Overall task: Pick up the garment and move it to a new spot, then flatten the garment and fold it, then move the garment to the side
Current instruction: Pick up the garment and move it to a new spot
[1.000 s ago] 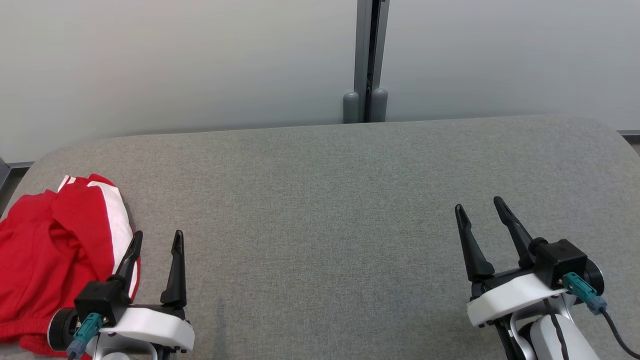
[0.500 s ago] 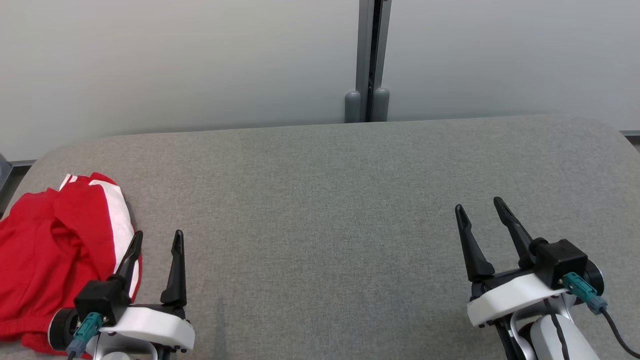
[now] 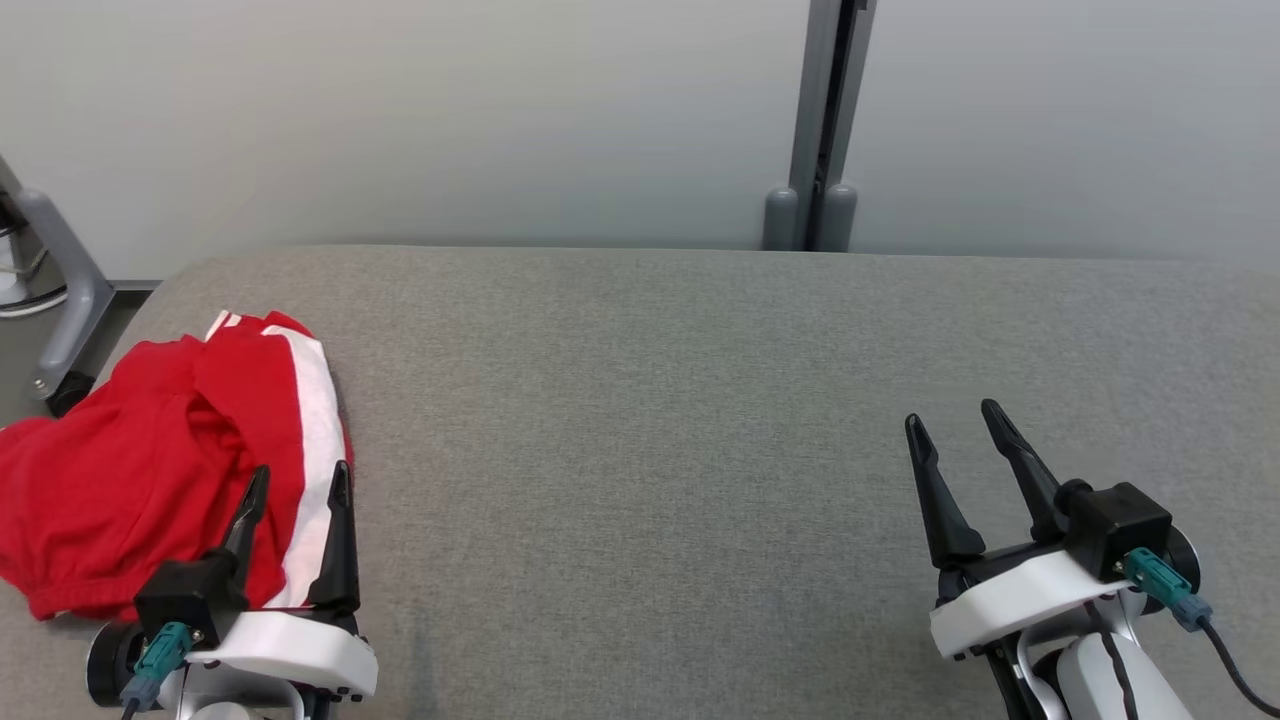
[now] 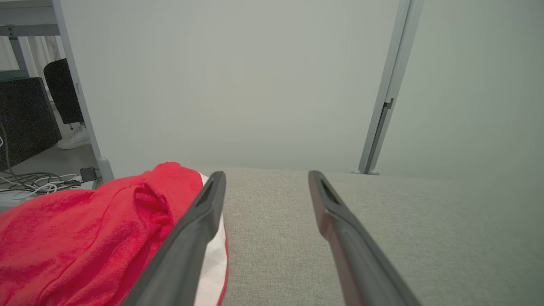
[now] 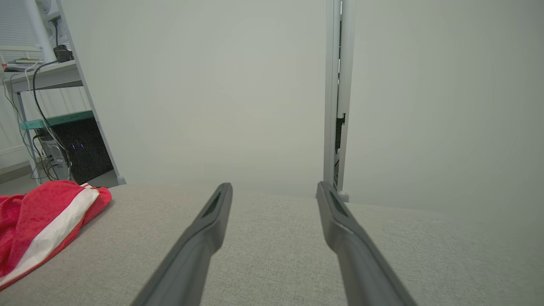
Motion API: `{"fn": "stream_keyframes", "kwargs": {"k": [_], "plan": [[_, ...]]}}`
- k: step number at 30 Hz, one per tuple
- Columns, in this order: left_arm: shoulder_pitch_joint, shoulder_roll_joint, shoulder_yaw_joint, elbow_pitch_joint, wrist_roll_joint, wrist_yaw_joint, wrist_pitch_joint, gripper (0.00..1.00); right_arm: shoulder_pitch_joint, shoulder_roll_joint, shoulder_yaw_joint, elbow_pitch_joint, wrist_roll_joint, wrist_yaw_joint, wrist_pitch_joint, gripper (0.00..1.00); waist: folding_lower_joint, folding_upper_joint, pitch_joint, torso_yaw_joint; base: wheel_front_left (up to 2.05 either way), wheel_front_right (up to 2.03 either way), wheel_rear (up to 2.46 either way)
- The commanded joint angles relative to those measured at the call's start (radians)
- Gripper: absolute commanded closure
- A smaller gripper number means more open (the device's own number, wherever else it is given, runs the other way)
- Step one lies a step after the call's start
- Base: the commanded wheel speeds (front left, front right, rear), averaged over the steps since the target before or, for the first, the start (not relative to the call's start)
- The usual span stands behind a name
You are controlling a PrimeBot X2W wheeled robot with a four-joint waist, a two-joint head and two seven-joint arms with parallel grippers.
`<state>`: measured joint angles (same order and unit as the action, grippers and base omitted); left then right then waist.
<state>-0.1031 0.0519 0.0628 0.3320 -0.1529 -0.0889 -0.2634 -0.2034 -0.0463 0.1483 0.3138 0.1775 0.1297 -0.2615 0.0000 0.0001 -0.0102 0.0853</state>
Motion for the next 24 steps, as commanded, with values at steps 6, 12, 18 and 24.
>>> {"fn": "stream_keyframes", "kwargs": {"k": [6,12,18,24], "plan": [[-0.016,0.008,0.011,0.003,-0.002,0.003,-0.002,0.00,0.011,-0.007,0.006,0.008,0.013,0.002,-0.005,0.00,0.0000,-0.0001,-0.004,0.088,0.00,0.00,0.00],[-0.008,0.008,0.012,0.013,-0.007,0.003,-0.002,0.00,0.010,-0.007,0.014,0.013,0.021,0.002,-0.005,0.00,0.0000,-0.0001,-0.005,0.171,0.00,0.00,0.00],[-0.002,0.007,0.006,0.023,-0.003,0.010,-0.002,0.00,0.013,-0.007,0.025,0.028,0.026,0.002,-0.005,0.00,0.0000,-0.0001,-0.014,0.258,0.00,0.00,0.00],[0.009,0.007,0.003,0.032,0.002,0.020,-0.002,0.00,0.009,-0.008,0.043,0.041,0.040,0.002,-0.005,0.00,0.0000,-0.0001,-0.028,0.317,0.00,0.00,0.00]]}}
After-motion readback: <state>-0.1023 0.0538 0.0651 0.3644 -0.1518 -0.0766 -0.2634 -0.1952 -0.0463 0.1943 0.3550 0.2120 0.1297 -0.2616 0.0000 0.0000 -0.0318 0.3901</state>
